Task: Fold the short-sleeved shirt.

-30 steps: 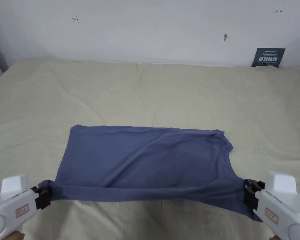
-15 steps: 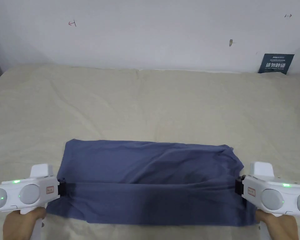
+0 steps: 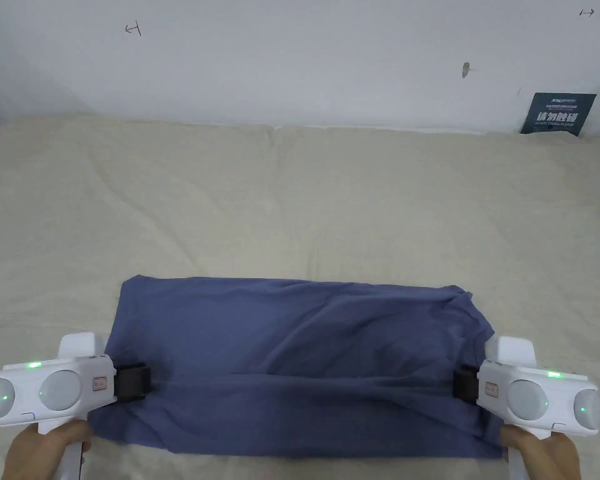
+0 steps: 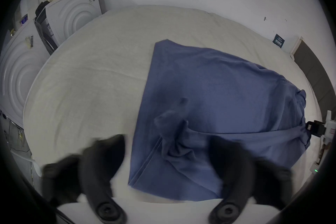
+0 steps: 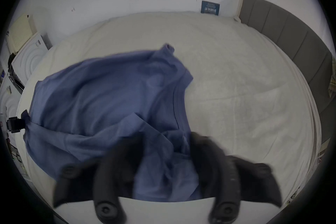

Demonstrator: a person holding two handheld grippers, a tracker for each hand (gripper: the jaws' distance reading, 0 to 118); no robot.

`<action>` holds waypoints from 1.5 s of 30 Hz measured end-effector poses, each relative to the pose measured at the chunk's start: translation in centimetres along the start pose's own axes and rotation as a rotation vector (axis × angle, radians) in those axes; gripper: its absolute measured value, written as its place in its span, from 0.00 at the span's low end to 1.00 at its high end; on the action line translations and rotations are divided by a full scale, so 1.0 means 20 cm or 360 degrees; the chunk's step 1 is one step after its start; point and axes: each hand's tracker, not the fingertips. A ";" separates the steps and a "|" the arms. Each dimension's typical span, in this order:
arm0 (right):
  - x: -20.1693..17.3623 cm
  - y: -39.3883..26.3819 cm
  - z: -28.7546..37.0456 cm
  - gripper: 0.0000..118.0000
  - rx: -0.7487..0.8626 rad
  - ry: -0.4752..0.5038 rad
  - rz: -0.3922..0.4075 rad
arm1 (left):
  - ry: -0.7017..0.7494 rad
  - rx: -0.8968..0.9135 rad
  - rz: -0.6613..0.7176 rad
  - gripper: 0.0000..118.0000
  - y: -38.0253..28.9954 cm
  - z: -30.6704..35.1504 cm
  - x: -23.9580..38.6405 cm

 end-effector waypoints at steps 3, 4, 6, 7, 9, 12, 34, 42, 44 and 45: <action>0.01 0.05 0.20 0.91 0.0247 0.0058 -0.0034 | -0.0037 0.0236 0.0104 0.95 0.01 0.22 0.01; 0.02 0.06 0.29 0.91 0.0347 0.0091 -0.0042 | -0.0065 0.0280 0.0132 0.95 0.03 0.30 0.01; 0.00 0.07 0.55 0.91 0.0492 0.0139 -0.0047 | -0.0130 0.0445 0.0190 0.95 0.02 0.48 0.02; 0.00 0.06 0.64 0.91 0.0561 0.0149 -0.0050 | -0.0153 0.0538 0.0208 0.95 0.02 0.59 0.03; 0.00 0.03 0.86 0.91 0.0728 0.0166 -0.0033 | -0.0219 0.0721 0.0236 0.95 -0.02 0.77 0.05; 0.00 -0.08 1.10 0.92 0.0925 0.0139 0.0018 | -0.0242 0.0956 0.0249 0.95 -0.11 1.00 0.10; -0.01 -0.39 1.35 0.01 0.1165 -0.0011 0.0089 | -0.0188 0.0737 -0.0082 0.00 -0.40 0.92 0.23; -0.08 -0.32 1.18 0.01 0.1048 -0.0007 0.0117 | -0.0196 0.0217 0.0014 0.66 -0.22 0.45 0.06; -0.09 -0.31 1.13 0.01 0.1014 -0.0007 0.0126 | -0.0121 0.0063 0.0017 0.97 -0.20 0.35 0.04; -0.11 -0.31 1.12 0.01 0.0991 -0.0007 0.0134 | -0.0081 0.0108 0.0007 0.96 -0.20 0.31 0.02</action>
